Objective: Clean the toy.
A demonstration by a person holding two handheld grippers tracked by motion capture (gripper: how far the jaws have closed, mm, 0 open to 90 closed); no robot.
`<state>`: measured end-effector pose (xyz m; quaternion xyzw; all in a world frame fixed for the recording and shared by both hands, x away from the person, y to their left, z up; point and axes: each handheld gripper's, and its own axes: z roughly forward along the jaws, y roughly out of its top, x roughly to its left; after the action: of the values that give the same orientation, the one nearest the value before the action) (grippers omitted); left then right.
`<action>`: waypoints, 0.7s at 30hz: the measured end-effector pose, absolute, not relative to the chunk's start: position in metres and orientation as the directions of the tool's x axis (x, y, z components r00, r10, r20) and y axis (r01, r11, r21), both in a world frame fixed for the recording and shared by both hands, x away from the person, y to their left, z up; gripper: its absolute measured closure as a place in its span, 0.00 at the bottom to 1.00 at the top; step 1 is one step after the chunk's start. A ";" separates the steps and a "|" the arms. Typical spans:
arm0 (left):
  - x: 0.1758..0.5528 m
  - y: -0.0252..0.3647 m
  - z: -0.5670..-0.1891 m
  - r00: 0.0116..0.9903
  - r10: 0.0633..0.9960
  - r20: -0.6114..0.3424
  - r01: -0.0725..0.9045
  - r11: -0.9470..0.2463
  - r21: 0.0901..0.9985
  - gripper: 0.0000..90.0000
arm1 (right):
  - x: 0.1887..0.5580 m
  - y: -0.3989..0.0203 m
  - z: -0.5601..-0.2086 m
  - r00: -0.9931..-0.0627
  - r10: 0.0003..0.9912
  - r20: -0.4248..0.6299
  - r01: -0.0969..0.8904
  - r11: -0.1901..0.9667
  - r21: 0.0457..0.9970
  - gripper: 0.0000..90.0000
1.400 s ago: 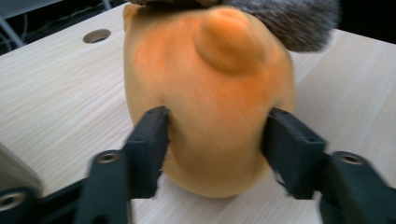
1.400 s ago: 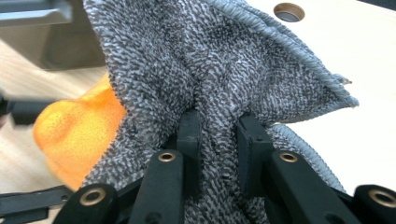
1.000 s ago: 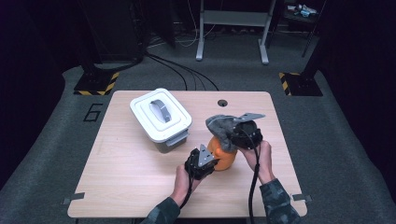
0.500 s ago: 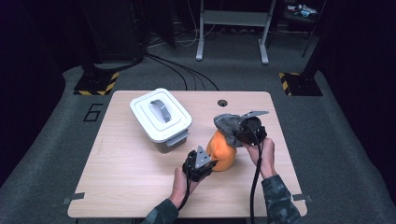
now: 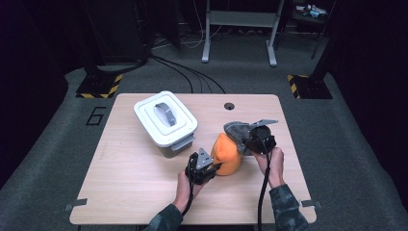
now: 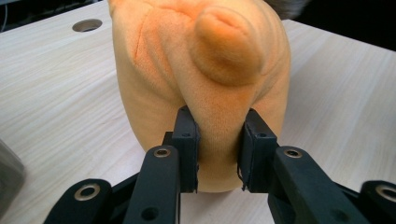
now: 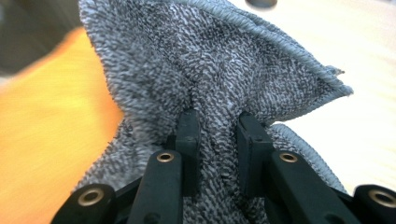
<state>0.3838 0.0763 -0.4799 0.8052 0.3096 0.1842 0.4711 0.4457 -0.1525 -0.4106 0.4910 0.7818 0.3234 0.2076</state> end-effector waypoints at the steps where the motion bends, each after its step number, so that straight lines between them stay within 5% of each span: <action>1: 0.386 0.077 -0.478 0.739 0.674 0.001 0.331 -0.363 0.871 0.79 | 0.446 -0.152 -0.411 -0.432 0.902 -0.007 0.634 0.309 0.710 0.81; 7: 0.395 0.079 -0.475 0.723 0.689 -0.045 0.369 -0.331 0.868 0.79 | 0.401 -0.118 -0.388 -0.585 0.810 -0.038 0.505 0.400 0.765 0.81; 9: 0.394 0.078 -0.476 0.721 0.692 -0.039 0.369 -0.336 0.866 0.79 | 0.402 -0.107 -0.396 -0.581 0.809 -0.087 0.505 0.442 0.742 0.82; 21: 0.388 0.085 -0.480 0.717 0.696 -0.037 0.371 -0.337 0.865 0.79 | 0.456 -0.142 -0.430 -0.452 0.891 0.037 0.660 0.306 0.686 0.82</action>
<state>0.3877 0.0845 -0.4797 0.7992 0.3337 0.1730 0.4690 0.4556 -0.1418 -0.4301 0.4920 0.7881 0.3238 0.1787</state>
